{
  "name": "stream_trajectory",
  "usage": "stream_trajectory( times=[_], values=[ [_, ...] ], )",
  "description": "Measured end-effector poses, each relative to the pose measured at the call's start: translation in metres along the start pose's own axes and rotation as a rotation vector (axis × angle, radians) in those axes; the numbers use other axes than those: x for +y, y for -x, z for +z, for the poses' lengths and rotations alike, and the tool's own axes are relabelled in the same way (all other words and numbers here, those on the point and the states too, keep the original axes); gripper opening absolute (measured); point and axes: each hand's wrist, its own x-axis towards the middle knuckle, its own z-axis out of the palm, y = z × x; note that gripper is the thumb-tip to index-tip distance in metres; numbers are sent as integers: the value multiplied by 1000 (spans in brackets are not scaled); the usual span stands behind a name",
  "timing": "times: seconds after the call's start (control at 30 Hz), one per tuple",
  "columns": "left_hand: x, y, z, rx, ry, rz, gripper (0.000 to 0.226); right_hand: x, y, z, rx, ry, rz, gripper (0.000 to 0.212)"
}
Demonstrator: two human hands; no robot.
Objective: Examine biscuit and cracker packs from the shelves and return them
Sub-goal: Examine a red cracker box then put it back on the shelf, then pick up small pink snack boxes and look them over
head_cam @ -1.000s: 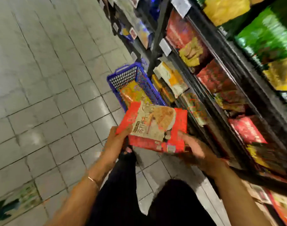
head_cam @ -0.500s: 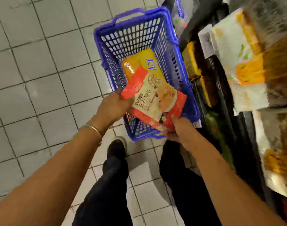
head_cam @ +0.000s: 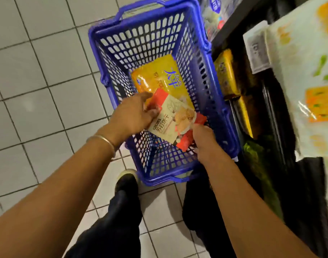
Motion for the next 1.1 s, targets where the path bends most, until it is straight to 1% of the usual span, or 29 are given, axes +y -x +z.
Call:
stream_trajectory(
  times=[0.03, 0.07, 0.1, 0.13, 0.23, 0.3, 0.37, 0.43, 0.5, 0.57, 0.67, 0.77, 0.83, 0.9, 0.93, 0.97, 1.07, 1.1],
  values=[
    [11, 22, -22, 4, 222, -9, 47, -9, 24, -9, -2, -34, -46, 22],
    [23, 48, -46, 13, 438, -30, 44, -19, 52, -18, -14, -70, -86, 24],
    [38, 77, -72, 31, 599, -37, 40, -28, 85, -30, -27, -103, -117, 20],
    [53, 108, -100, 48, 689, -35, 35, -39, 126, -44, -72, -128, -144, 14],
    [101, 207, -181, 77, 706, 23, 29, -55, 249, -87, -193, -282, -228, 23],
    [129, 271, -229, 83, 711, 83, 27, -64, 343, -111, -220, -344, -274, 24],
    [154, 329, -269, 72, 715, 152, 24, -62, 426, -134, -189, -406, -328, 25],
    [172, 381, -299, 50, 738, 218, 25, -50, 496, -155, -170, -447, -399, 32],
    [188, 427, -319, 10, 752, 285, 27, -28, 557, -177, -148, -508, -437, 36],
    [201, 470, -330, -58, 757, 338, 28, 2, 609, -199, -78, -578, -461, 41],
    [220, 523, -330, -217, 756, 439, 29, 63, 665, -236, 15, -698, -486, 46],
    [244, 564, -310, -377, 726, 525, 37, 134, 705, -270, 104, -884, -523, 47],
    [261, 592, -285, -467, 660, 577, 40, 188, 729, -288, 169, -1014, -553, 49],
    [283, 620, -251, -575, 591, 629, 42, 241, 751, -301, 254, -1150, -588, 62],
    [292, 636, -231, -633, 546, 661, 42, 269, 761, -305, 298, -1215, -584, 65],
    [307, 655, -205, -696, 494, 696, 43, 298, 772, -310, 346, -1289, -585, 61],
    [350, 734, -111, -903, 389, 767, 45, 391, 810, -337, 473, -1488, -656, 30],
    [364, 769, -77, -995, 355, 792, 45, 424, 823, -349, 546, -1515, -676, 25]
  ],
)
